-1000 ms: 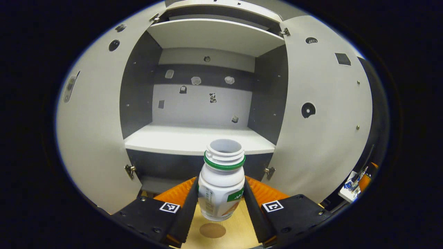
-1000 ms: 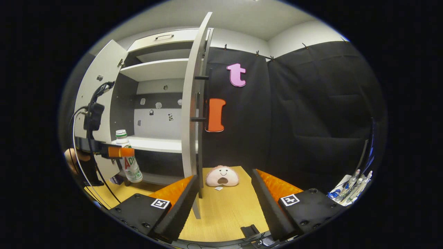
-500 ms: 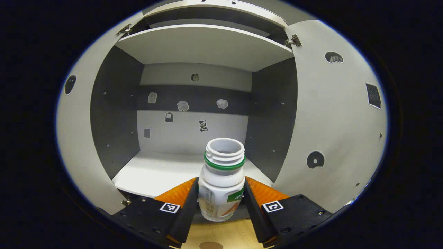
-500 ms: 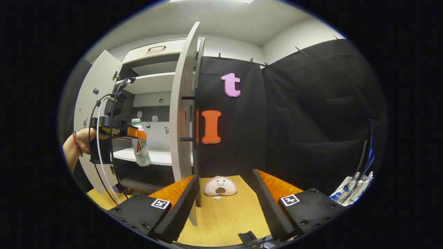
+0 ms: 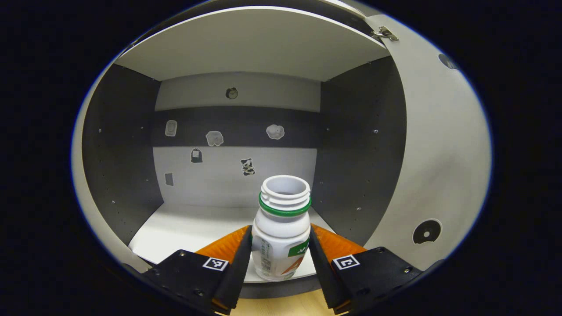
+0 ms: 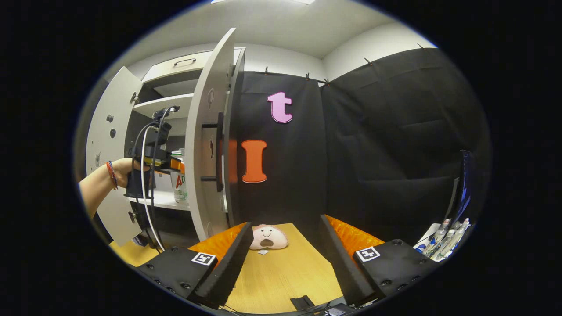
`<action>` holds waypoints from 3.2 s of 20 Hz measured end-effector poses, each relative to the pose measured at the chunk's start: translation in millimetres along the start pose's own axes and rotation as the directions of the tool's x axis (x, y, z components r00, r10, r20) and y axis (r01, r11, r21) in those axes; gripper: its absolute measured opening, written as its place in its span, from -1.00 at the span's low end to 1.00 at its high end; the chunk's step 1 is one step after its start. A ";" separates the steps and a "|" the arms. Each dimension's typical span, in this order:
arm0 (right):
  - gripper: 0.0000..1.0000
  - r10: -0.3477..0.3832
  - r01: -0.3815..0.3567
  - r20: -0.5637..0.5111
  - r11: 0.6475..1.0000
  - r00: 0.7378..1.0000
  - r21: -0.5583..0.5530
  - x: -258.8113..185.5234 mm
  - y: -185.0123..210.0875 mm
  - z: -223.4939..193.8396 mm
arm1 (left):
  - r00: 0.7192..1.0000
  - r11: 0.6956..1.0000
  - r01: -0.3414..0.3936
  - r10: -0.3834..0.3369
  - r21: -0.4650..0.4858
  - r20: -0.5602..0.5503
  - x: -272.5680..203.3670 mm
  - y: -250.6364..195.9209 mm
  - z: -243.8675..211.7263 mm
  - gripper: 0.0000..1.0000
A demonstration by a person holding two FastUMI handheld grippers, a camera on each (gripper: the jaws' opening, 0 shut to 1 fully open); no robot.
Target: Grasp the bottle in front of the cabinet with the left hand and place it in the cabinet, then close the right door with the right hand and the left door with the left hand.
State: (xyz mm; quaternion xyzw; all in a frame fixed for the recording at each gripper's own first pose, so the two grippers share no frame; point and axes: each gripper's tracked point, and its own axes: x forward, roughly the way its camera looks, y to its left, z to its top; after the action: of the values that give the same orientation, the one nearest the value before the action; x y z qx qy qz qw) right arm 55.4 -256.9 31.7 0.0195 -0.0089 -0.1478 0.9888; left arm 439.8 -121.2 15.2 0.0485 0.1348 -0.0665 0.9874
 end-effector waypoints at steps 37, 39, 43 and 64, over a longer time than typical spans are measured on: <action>0.99 0.080 -0.081 -0.015 0.996 0.997 -0.022 57.9 32.2 -1.3 | 0.954 0.984 -0.172 0.179 -0.051 0.241 -264.8 82.3 22.0 0.89; 0.99 0.065 -0.065 -0.023 0.998 0.998 -0.022 65.1 27.6 -6.2 | 0.945 0.980 -0.190 0.198 -0.055 0.260 -289.5 88.1 20.6 0.84; 0.99 0.060 -0.062 -0.045 0.997 0.997 -0.035 78.7 33.9 -18.7 | 0.945 0.982 -0.176 0.189 -0.074 0.268 -327.3 90.0 8.2 0.90; 0.85 0.037 -0.043 -0.055 0.992 0.998 -0.120 74.0 90.8 -33.0 | 0.945 0.980 -0.184 0.199 -0.081 0.259 -396.8 159.4 -36.7 0.90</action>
State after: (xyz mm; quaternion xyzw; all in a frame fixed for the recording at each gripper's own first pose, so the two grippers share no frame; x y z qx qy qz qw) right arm 153.5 -190.6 3.3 -0.0369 0.0255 -0.1275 0.9908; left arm 74.4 87.2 100.6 0.0247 -0.0024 0.0278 0.9993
